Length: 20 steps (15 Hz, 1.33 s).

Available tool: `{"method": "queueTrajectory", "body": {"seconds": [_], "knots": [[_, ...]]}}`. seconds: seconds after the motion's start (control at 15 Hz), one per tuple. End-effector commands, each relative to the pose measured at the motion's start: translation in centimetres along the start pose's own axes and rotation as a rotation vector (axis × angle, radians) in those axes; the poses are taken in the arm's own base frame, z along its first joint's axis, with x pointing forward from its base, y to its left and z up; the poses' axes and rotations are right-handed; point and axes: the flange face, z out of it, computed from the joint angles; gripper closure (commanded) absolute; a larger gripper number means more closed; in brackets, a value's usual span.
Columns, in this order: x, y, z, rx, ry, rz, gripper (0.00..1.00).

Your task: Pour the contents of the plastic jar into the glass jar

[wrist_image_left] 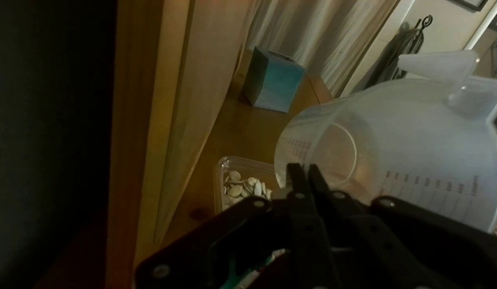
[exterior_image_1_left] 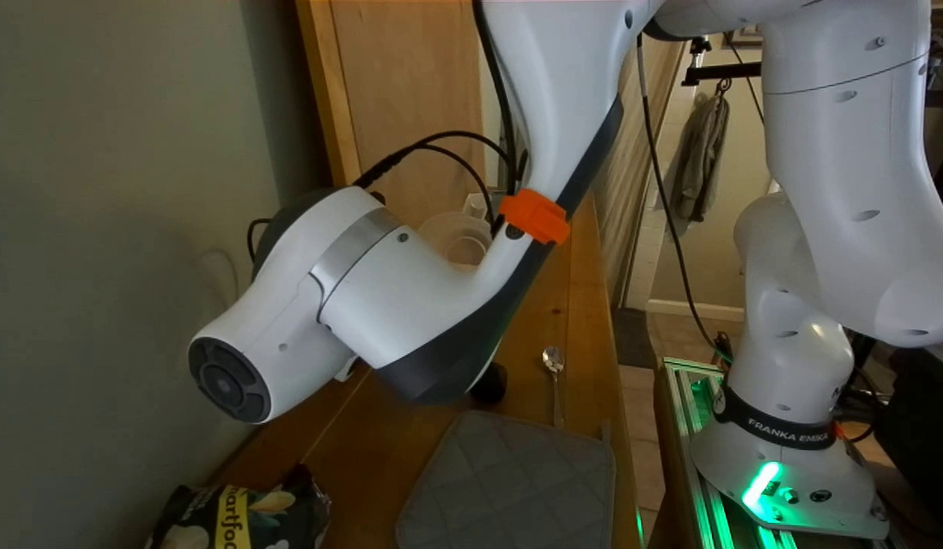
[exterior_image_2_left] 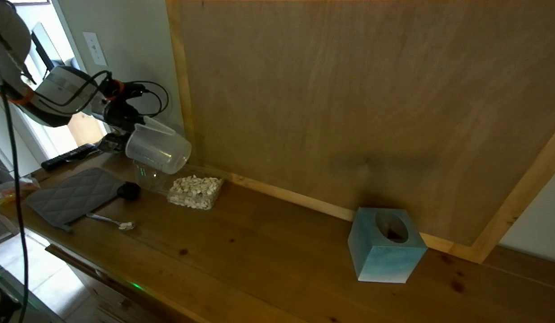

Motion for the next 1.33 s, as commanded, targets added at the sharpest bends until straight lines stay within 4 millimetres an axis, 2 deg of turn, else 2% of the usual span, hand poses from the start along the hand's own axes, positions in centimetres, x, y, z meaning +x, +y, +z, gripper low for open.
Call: {"method": "queueTrajectory", "body": {"seconds": [0.0,0.33,0.67,0.87,1.27], "knots": [[-1.1,-0.5,0.0,0.015,0.059,0.009,0.99],[-1.9,-0.5,0.0,0.019,0.128,0.041,0.99],[-3.9,-1.2,1.0,0.026,0.201,0.102,0.99],[-5.8,-2.2,2.2,0.045,0.254,0.159,0.99],[-9.5,-5.5,5.7,0.136,0.397,0.293,0.99]]}}
